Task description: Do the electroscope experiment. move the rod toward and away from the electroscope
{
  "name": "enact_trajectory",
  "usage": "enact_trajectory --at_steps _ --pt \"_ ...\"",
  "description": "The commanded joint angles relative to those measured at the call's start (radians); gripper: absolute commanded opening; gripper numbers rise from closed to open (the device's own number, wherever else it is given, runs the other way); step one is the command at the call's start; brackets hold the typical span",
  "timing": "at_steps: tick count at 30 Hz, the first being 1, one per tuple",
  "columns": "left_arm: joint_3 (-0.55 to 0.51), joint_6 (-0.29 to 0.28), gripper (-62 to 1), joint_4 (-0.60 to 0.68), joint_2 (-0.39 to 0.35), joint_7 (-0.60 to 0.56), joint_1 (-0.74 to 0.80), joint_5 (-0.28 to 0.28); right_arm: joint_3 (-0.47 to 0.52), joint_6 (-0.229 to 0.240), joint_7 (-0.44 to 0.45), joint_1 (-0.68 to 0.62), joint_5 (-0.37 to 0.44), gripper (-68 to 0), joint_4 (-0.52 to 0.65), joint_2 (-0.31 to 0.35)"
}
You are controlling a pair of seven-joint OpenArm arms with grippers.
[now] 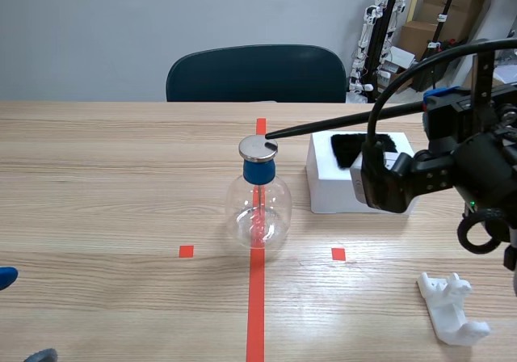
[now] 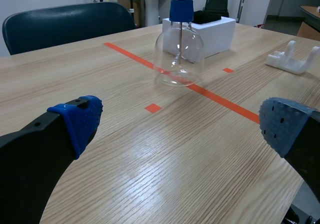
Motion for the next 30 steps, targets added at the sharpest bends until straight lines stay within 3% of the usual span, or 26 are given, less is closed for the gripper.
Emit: enact_trajectory --at_steps 1,4,8,17,19,23,30 --pt "-0.001 -0.002 1.4 0.009 -0.006 -0.017 0.000 -0.010 0.020 -0.013 -0.005 0.020 -0.011 -65.3 0.019 0.011" --pt "-0.001 -0.002 1.4 0.009 -0.006 -0.017 0.000 -0.010 0.046 -0.061 -0.002 0.012 0.027 -65.3 0.028 0.016" --pt "-0.001 -0.002 1.4 0.009 -0.006 -0.017 0.000 -0.010 0.171 -0.064 0.047 -0.057 0.105 -65.3 0.093 0.017" --pt "-0.001 -0.002 1.4 0.009 -0.006 -0.017 0.000 -0.010 0.555 -0.064 0.196 -0.434 0.302 -65.3 0.319 -0.002" --pt "-0.001 -0.002 1.4 0.009 -0.006 -0.017 0.000 -0.010 0.630 -0.078 0.237 -0.521 0.360 -65.3 0.357 -0.028" --pt "-0.001 -0.002 1.4 0.009 -0.006 -0.017 0.000 -0.010 0.763 -0.159 0.417 -0.663 0.458 -65.3 0.369 -0.139" --pt "-0.001 -0.002 1.4 0.009 -0.006 -0.017 0.000 -0.010 0.864 -0.161 0.671 -0.816 0.574 -65.3 0.367 -0.315"
